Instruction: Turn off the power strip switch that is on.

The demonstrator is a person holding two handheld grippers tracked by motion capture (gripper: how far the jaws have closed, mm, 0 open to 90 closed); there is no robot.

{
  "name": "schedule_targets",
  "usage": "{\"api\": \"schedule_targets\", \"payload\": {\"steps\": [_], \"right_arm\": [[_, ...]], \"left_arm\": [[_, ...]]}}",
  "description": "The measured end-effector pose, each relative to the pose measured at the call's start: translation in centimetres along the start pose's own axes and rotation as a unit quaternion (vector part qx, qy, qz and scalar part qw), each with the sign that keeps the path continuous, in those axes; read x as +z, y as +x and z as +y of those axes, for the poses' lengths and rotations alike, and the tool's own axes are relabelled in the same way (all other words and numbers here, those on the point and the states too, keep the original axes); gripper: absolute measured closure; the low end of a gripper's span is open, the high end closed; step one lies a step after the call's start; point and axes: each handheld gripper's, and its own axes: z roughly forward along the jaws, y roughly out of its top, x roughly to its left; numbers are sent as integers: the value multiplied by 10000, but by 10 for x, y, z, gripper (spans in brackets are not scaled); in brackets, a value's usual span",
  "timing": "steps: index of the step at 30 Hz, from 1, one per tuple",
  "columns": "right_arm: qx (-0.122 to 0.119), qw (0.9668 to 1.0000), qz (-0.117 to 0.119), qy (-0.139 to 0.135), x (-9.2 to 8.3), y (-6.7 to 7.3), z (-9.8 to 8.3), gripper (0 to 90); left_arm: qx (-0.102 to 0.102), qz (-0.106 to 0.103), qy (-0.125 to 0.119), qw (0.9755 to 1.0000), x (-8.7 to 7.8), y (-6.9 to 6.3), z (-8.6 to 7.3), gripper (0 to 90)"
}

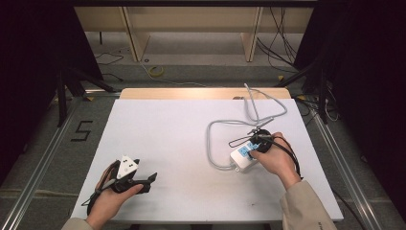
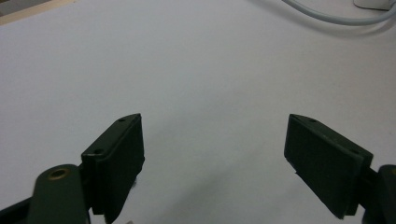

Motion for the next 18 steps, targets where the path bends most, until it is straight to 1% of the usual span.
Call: {"api": "schedule_targets", "payload": {"steps": [8,10,14,18], "right_arm": [[-88,9999,-6,110,2,1,2,900],[-111,9998,-44,143,2,1,3,900],[-133,9998,-51,155,3,2,4,900],[-90,9998,-63,169,4,2,4,900]], "left_arm": [[-7,0,1,10000,0,0,0,201],[-10,1,3,10000,0,0,0,200],[-11,0,0,10000,0,0,0,201],[-27,1,-1,10000,0,0,0,201]]}}
